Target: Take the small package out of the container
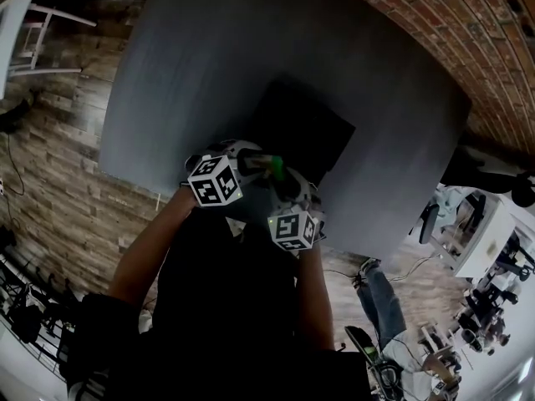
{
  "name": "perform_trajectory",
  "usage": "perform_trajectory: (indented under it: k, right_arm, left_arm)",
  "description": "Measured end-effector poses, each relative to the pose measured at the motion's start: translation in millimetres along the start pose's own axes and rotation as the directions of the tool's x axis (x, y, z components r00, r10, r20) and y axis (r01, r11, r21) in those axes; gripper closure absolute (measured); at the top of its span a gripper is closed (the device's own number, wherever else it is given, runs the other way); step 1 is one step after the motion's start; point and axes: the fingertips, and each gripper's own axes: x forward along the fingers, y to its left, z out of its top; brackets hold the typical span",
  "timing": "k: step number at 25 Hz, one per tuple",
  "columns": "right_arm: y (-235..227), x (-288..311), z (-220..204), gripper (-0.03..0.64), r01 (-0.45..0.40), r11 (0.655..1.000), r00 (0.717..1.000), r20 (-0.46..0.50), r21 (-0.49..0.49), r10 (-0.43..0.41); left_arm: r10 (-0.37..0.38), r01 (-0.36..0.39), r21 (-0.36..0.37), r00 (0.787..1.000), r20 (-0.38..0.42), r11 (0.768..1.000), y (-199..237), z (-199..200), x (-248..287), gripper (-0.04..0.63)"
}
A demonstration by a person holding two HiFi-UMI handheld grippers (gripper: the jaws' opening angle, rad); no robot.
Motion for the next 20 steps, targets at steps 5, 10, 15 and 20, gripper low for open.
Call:
perform_trajectory:
  k: [5,10,15,20]
  right_arm:
    - [0.2,-1.8,2.9,0.439,-0.010,0.999,1.000,0.024,-0.051,0.011]
    - [-0.1,-1.9,3.3,0.439,-0.015,0.995,0.999,0.029,-0.096,0.018]
    - [-0.1,-2.5,2.0,0.440,-0.025,0.989,0.999,0.035,-0.148,0.030]
    - [0.5,-2.7,3.8,0.440,-0.030,0.986,0.998,0.050,-0.163,0.038]
  left_arm:
    - [-0.026,0.026,0.013,0.999,-0.029,1.000,-0.7,-2.2,5.8,0.433]
    - [-0.060,0.061,0.015,0.998,-0.036,0.998,-0.6,-2.0,7.4,0.432]
    - [-0.106,0.106,0.010,0.994,-0.032,0.994,-1.7,-1.4,8.8,0.425]
    - [-0.147,0.147,0.005,0.988,-0.049,0.989,-3.3,-2.4,8.6,0.430]
